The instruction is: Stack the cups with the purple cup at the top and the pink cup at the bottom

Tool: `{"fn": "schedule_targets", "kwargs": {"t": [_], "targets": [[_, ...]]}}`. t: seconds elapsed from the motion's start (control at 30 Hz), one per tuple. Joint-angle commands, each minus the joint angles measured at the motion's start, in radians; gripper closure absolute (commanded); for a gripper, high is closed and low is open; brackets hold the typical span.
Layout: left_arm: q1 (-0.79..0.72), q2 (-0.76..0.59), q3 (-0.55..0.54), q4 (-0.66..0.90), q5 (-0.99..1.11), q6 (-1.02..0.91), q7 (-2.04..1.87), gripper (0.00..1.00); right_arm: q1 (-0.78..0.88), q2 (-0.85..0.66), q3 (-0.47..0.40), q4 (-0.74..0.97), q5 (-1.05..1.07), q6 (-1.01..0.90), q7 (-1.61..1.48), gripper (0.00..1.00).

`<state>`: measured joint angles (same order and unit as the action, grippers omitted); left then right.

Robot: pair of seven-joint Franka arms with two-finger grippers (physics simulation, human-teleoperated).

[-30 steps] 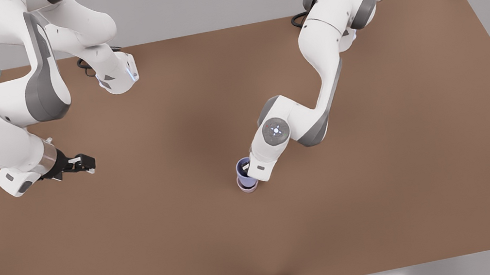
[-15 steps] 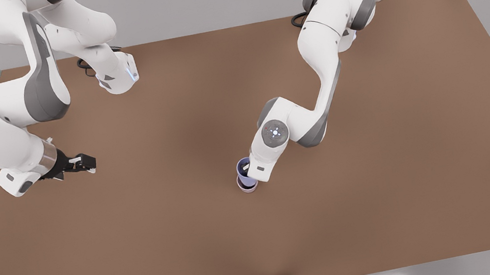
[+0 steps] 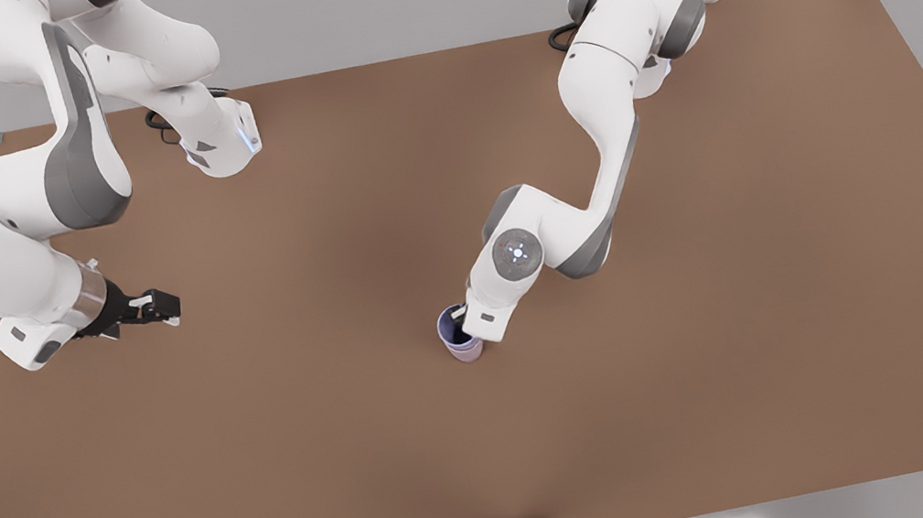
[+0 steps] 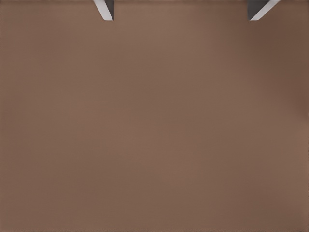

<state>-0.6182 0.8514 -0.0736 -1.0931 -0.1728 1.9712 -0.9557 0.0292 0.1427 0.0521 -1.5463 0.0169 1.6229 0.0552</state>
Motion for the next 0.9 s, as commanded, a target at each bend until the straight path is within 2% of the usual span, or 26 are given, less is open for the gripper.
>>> {"fn": "schedule_targets", "kwargs": {"t": [0.0, 0.33, 0.37, 0.43, 0.47, 0.53, 0.57, 0.6, 0.63, 0.87], "targets": [[0.000, 0.000, 0.000, -0.001, -0.004, 0.000, 0.000, 0.40, 0.000, 0.000, 0.000, 0.000, 0.000, 0.000, 0.000, 0.00], [0.002, -0.063, -0.008, -0.001, -0.007, -0.040, -0.002, 0.33, 0.000, 0.000, 0.000, 0.000, 0.000, 0.000, 0.000, 0.00], [0.003, -0.104, -0.008, -0.001, 0.001, -0.110, 0.002, 0.32, 0.000, 0.000, 0.000, 0.000, 0.000, -0.002, 0.000, 0.00], [0.047, -0.215, 0.061, 0.022, 0.064, -0.402, 0.127, 0.32, 0.000, 0.000, 0.000, 0.000, 0.000, -0.002, 0.000, 0.00], [0.110, -0.281, 0.067, 0.025, 0.148, -0.550, 0.406, 0.31, 0.000, 0.000, 0.000, 0.000, 0.000, 0.000, -0.002, 0.00], [0.264, -0.388, 0.068, 0.024, 0.280, -0.741, 0.931, 0.22, 0.000, -0.002, 0.000, -0.002, 0.000, 0.000, -0.002, 0.00], [0.336, -0.445, 0.067, -0.020, 0.286, -0.739, 1.020, 0.00, 0.000, 0.000, 0.000, 0.000, 0.000, 0.002, -0.002, 0.00], [0.337, -0.593, 0.078, -0.247, 0.295, -0.608, 1.029, 0.00, 0.002, -0.002, 0.000, 0.000, 0.000, 0.002, 0.000, 0.00], [0.339, -0.696, 0.098, -0.405, 0.285, -0.522, 1.028, 0.00, 0.003, 0.000, 0.000, 0.000, 0.000, 0.002, 0.000, 0.00], [0.359, -0.629, 0.152, -0.390, 0.276, -0.531, 1.022, 0.00, 0.012, -0.005, 0.005, 0.002, -0.005, 0.002, 0.005, 0.00]]}}
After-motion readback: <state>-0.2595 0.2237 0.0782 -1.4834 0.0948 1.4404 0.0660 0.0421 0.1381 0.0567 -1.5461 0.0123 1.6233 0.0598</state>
